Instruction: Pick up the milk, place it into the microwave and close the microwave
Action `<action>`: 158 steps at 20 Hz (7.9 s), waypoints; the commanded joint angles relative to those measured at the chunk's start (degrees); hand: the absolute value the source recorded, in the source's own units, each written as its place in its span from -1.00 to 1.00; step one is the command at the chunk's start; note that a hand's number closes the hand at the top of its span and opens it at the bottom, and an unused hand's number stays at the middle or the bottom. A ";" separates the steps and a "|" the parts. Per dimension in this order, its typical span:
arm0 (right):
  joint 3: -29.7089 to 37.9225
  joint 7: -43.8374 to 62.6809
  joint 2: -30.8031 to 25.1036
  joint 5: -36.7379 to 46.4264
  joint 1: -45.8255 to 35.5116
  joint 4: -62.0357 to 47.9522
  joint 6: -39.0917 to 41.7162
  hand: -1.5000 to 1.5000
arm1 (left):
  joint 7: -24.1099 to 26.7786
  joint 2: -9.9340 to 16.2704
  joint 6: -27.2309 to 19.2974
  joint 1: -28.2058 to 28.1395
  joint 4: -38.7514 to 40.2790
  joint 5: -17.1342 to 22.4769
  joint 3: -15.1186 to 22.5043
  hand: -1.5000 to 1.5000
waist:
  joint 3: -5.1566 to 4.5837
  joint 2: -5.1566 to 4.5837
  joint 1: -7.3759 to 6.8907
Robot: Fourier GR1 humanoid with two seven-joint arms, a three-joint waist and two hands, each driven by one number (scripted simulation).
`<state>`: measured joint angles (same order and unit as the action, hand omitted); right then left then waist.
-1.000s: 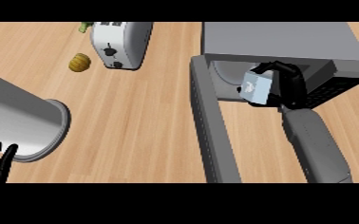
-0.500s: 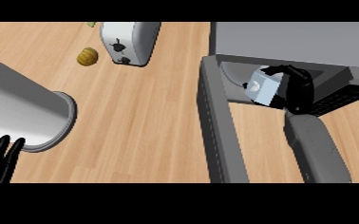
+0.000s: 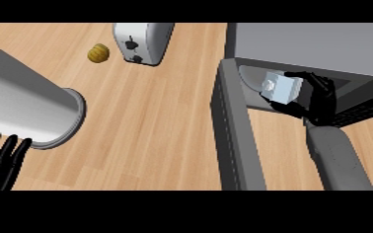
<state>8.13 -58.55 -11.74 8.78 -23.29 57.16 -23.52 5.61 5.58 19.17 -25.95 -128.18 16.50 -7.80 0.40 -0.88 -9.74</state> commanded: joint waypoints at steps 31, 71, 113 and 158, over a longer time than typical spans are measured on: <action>-1.00 16.99 3.91 0.92 -13.47 -18.14 3.40 -1.00 | -2.56 -2.17 -1.90 6.30 2.79 -7.26 8.27 -1.00 | -0.35 -2.30 -1.75; -3.63 15.35 0.52 -9.80 -2.28 -16.17 33.46 -1.00 | 3.35 -4.50 -3.08 20.31 30.27 -29.37 25.11 1.00 | -0.45 1.10 10.55; -0.82 39.16 -15.58 -37.53 17.93 34.31 59.38 -1.00 | 8.97 -5.56 -55.07 68.14 67.48 11.06 62.06 1.00 | -0.71 -0.87 21.25; 1.72 50.73 -24.11 -56.47 9.42 36.06 61.29 -1.00 | 24.21 -5.58 -55.02 81.39 84.48 37.41 52.40 1.00 | -0.66 -3.93 27.56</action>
<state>9.60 -8.60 -35.23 -46.47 -13.56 93.59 37.86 29.13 -0.04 -36.24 49.81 -47.77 52.71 48.69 -0.23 -4.41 17.07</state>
